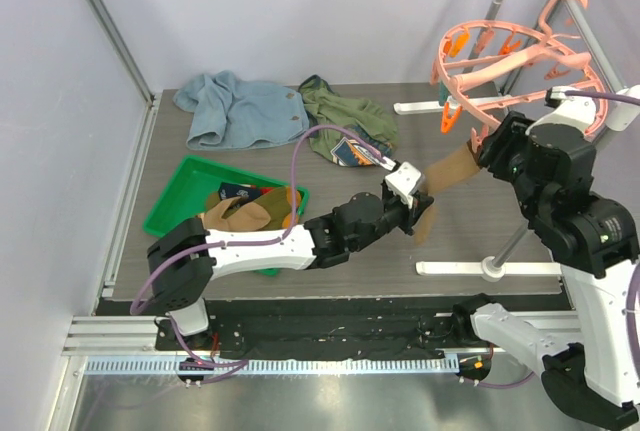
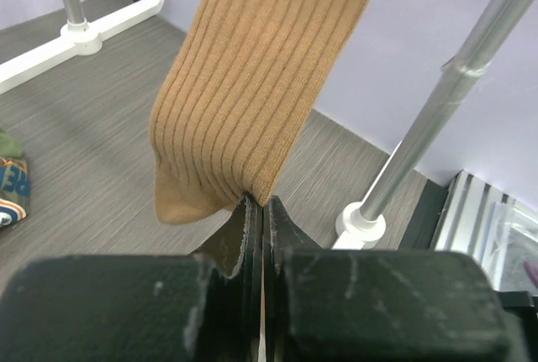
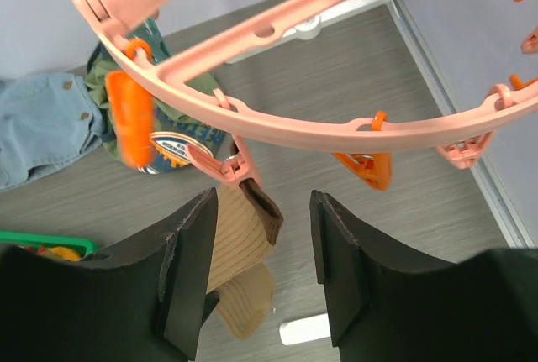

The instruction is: Remove the socks clipped to the hanger

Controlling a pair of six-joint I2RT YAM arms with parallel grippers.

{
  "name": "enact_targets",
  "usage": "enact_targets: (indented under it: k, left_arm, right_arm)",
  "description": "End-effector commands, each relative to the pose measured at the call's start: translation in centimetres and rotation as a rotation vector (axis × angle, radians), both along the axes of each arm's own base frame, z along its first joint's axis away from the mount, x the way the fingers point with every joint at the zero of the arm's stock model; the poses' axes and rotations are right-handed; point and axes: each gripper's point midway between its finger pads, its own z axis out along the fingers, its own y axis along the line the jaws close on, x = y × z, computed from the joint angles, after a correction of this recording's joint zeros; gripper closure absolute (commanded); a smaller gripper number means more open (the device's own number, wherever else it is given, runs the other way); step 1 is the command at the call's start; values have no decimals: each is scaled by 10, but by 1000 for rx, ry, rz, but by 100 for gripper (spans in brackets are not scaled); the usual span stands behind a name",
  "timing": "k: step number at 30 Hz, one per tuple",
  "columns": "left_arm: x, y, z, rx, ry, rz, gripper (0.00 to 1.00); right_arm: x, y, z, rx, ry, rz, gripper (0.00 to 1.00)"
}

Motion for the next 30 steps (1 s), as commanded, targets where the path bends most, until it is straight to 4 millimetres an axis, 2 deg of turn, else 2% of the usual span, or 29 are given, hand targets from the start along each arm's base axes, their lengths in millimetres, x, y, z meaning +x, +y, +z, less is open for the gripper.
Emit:
enact_targets:
  k: [1,5,12,30]
  left_arm:
    - [-9,5,49,-145,-12,-32,100]
    - [-14,1,50,-134,-2,-63,100]
    - [-16,-1,52,-136,3,-79,100]
    - [-21,5,61,-147,12,-134,100]
  right_arm:
    - [16,8,-3,20,-38,6,44]
    - [28,21,-6,24,-36,58,44]
    - [40,18,-12,-47,-22,52,44]
    - [41,13,-9,-87,-22,37,38]
